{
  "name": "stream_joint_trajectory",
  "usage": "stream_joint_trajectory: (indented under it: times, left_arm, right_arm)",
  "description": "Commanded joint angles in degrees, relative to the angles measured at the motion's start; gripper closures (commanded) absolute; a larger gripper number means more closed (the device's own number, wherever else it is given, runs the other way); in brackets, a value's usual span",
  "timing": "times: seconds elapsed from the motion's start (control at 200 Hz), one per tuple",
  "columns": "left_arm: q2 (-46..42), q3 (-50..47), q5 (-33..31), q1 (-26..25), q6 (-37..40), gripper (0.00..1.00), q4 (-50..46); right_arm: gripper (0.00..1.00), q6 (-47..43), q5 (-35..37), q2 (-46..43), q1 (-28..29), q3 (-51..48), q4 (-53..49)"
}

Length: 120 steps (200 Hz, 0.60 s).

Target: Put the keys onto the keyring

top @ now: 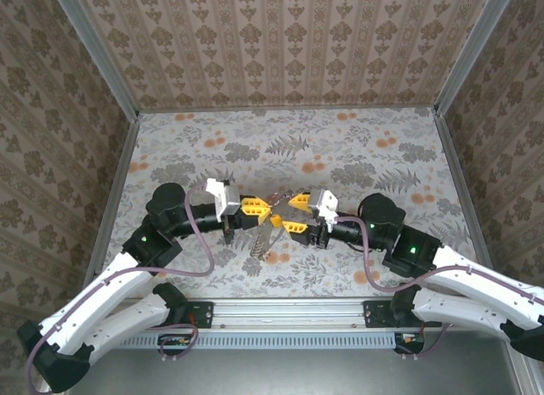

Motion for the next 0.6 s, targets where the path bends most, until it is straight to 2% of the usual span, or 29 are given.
stream_joint_trajectory:
  times: [0.0,0.165,0.28,0.4,0.595]
  left_arm:
    - [-0.26,-0.87,-7.52,1.01,2.7,1.0,-4.08]
    - [3.5,-0.9,-18.38,1.36,5.63,1.0,-10.98]
    - [8.25,-0.72,-21.94,0.96,6.67,1.0,-12.61]
    - [14.35,0.32,-24.63,-0.3,7.0,1.0,-12.14]
    - [26.26,3.61,-30.51,-2.28,5.4,1.0,-9.93]
  right_arm:
    - [0.43,5.63,10.19,-1.64,-2.25,-3.96,1.63]
    - [0.22,11.07,13.46,-2.47,-7.84,-7.25,3.35]
    - [0.11,12.3,14.95,-1.42,-11.27,-6.53,2.81]
    - [0.07,14.83,20.08,-1.15,-13.97,-6.16,0.68]
    - [0.02,18.24,18.98,-4.2,-18.49,-8.52,-0.5]
